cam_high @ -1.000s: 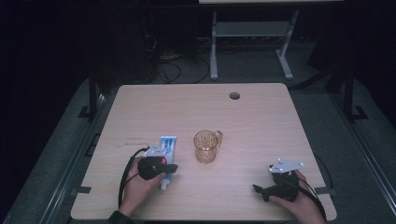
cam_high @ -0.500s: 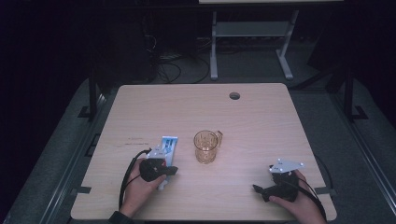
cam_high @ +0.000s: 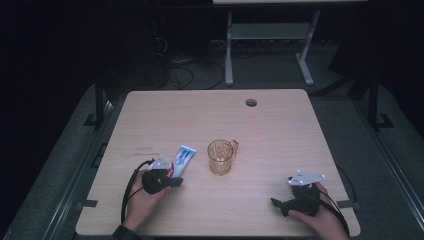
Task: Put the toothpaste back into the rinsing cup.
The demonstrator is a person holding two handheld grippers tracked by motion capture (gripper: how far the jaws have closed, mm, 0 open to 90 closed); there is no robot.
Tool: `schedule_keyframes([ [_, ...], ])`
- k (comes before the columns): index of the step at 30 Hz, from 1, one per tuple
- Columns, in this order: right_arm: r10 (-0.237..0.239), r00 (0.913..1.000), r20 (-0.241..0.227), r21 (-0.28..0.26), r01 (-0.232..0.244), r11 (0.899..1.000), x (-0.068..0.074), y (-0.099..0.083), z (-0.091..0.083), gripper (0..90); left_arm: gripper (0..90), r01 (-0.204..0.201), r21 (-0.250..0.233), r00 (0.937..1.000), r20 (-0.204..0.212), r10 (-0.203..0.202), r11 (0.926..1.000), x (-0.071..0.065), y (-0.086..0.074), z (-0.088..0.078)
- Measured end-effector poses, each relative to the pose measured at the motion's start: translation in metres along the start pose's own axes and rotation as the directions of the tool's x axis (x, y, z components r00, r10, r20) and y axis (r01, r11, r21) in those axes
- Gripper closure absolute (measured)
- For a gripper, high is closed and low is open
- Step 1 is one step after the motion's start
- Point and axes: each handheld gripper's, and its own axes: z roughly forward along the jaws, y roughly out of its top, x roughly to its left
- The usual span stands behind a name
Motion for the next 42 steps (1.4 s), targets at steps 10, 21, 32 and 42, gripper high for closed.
schedule_keyframes([
  [10,-0.002,1.0000,-0.001,0.000,0.002,1.000,0.000,0.000,0.000,0.5,90.0,0.016,-0.009,0.9993,-0.033,-0.016,0.9998,0.009,-0.005,-0.010],
  [21,-0.002,1.0000,-0.002,0.000,0.002,1.000,0.000,0.000,0.000,0.5,90.0,0.029,-0.010,0.9985,-0.047,-0.029,0.9995,0.014,-0.007,-0.014],
  [32,-0.003,1.0000,-0.002,0.000,0.003,1.000,0.000,0.000,0.000,0.5,84.5,0.017,-0.031,0.9990,-0.041,-0.018,0.9994,0.009,-0.003,-0.022],
  [42,-0.002,1.0000,-0.002,0.000,0.002,1.000,0.000,0.000,0.000,0.5,62.0,-0.007,-0.027,0.9986,-0.053,0.006,0.9996,0.009,0.003,-0.028],
])
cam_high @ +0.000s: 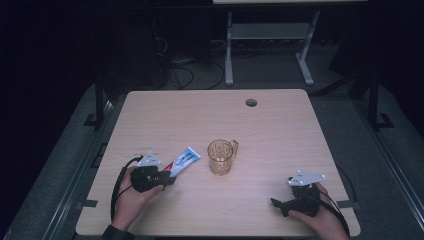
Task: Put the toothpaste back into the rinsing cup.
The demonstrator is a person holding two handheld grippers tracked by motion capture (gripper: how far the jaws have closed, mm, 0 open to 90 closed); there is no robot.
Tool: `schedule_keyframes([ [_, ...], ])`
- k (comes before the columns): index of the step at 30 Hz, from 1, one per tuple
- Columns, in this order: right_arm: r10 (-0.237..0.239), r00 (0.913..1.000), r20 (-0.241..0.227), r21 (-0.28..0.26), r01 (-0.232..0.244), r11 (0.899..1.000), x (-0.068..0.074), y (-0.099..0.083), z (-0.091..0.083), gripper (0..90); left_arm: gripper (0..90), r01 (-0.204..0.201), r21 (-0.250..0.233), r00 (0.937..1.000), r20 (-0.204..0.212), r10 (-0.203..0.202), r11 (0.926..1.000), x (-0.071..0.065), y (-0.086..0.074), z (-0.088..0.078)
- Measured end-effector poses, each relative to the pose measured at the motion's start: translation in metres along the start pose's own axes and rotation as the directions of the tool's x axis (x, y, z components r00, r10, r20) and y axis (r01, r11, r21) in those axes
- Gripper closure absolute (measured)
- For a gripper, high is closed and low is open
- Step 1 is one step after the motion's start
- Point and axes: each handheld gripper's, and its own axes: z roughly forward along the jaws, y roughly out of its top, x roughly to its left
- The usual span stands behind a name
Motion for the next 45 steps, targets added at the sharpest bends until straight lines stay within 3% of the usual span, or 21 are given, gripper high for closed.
schedule_keyframes([
  [8,0.000,1.0000,0.000,0.000,0.000,1.000,0.000,0.000,0.000,0.5,45.3,-0.011,0.019,0.9999,0.000,0.011,0.9998,0.004,0.008,-0.001],
  [23,0.001,1.0000,0.000,0.000,-0.001,1.000,0.000,0.000,0.000,0.5,30.2,-0.028,0.022,0.9991,-0.032,0.028,0.9994,0.017,0.034,0.001],
  [45,0.000,1.0000,0.000,0.000,0.000,1.000,0.000,0.000,0.000,0.6,28.0,-0.047,0.074,0.9975,-0.048,0.051,0.9962,0.025,0.061,0.028],
])
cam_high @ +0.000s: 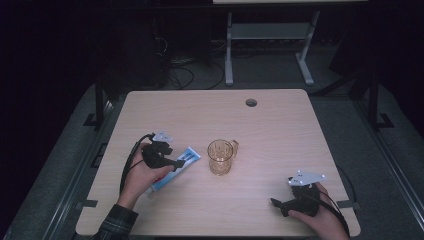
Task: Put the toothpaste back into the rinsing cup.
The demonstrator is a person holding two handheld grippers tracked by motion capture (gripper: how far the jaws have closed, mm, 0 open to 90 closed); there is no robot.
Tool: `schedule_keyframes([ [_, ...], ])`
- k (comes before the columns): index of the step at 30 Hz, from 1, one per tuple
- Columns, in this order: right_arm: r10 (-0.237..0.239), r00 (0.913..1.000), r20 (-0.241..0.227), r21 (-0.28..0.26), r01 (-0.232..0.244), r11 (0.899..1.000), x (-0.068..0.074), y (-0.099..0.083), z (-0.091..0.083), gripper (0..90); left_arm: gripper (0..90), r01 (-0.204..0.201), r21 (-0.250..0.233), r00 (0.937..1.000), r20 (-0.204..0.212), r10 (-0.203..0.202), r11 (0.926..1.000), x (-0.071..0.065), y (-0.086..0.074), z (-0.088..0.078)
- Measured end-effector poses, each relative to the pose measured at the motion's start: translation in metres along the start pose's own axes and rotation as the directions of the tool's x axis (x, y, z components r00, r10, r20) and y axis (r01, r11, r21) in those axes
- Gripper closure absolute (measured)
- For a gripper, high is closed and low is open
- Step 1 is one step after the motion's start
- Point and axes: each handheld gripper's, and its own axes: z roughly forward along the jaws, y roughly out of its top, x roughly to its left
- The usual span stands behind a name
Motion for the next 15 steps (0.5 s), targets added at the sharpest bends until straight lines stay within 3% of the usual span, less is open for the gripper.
schedule_keyframes([
  [15,0.000,1.0000,0.000,0.001,0.000,1.000,0.000,0.000,0.000,0.5,28.1,-0.017,0.057,0.9998,-0.004,0.017,0.9982,0.001,0.012,0.025],
])
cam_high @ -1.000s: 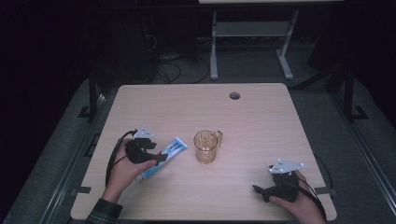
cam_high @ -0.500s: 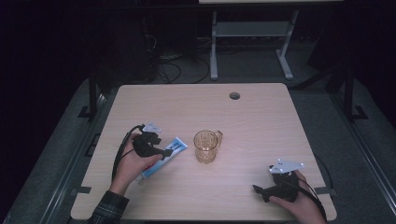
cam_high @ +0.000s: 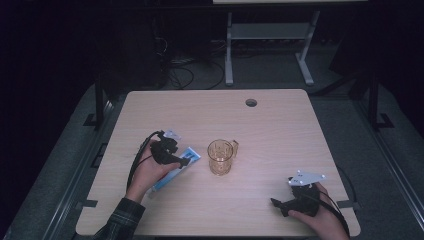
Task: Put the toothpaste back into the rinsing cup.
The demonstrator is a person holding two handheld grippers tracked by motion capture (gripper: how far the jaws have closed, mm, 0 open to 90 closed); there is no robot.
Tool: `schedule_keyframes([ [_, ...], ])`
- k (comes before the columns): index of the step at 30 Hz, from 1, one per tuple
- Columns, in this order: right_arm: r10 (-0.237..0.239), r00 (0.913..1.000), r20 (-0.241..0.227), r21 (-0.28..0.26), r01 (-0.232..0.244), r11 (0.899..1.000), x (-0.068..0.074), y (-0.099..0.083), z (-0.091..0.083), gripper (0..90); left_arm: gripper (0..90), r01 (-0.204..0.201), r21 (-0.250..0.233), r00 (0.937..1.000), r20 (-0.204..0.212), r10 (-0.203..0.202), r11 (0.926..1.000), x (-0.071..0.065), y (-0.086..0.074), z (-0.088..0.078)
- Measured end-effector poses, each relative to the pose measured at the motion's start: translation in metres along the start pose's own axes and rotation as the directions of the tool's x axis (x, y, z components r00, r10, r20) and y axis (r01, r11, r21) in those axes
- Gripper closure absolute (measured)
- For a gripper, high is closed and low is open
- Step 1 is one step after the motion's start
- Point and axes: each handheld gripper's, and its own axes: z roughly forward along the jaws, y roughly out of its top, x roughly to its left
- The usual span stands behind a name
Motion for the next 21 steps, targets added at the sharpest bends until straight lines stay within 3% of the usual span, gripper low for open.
schedule_keyframes([
  [21,0.000,1.0000,0.000,0.000,0.000,1.000,0.000,0.000,0.000,0.5,28.6,-0.026,0.110,0.9993,-0.023,0.028,0.9936,0.002,-0.001,0.029],
])
